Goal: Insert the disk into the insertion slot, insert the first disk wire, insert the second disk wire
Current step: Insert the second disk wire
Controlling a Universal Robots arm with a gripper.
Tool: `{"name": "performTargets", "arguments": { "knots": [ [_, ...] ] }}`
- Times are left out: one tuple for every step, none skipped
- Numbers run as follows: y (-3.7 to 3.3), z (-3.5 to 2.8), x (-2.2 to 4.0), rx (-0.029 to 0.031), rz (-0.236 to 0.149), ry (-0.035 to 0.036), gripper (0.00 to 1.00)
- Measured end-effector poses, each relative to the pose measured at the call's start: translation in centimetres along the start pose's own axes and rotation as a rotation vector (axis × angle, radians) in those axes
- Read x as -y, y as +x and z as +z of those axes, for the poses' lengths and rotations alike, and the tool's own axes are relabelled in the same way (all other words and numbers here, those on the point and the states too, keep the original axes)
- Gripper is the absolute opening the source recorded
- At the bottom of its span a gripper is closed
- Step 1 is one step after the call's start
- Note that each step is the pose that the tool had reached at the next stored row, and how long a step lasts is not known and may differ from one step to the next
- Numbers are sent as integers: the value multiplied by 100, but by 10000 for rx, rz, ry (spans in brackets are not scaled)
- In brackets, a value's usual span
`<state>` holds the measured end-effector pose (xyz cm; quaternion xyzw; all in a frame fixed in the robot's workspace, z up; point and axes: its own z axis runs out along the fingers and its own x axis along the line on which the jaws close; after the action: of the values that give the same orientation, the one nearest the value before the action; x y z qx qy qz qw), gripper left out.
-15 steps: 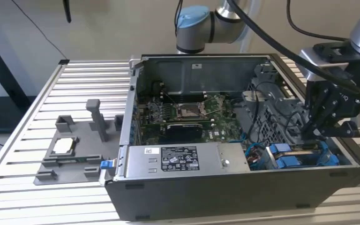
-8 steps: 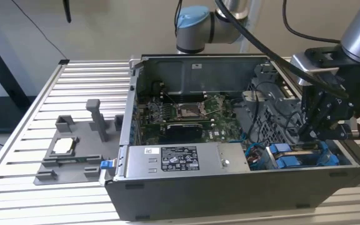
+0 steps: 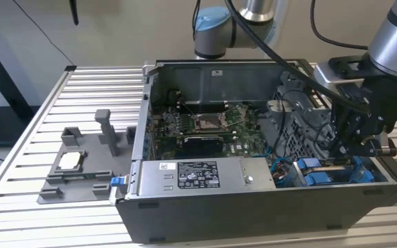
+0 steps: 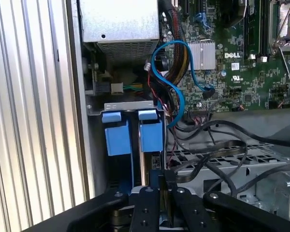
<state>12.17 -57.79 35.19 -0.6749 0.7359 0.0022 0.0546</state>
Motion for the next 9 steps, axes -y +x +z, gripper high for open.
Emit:
{"name": "performTargets", "arguments": {
  "knots": [
    [0,6,-1,11,-1,106,16],
    [1,6,-1,10,-2,112,16],
    [1,6,-1,11,-3,115,16],
    [1,6,-1,10,-4,117,16],
    [0,8,-1,10,-3,120,16],
    [0,12,-2,12,-3,127,16],
    [-1,17,-3,13,-4,141,16],
    [-3,26,-5,16,-4,166,16],
    [-4,35,-6,19,-6,193,16]
  ]
}}
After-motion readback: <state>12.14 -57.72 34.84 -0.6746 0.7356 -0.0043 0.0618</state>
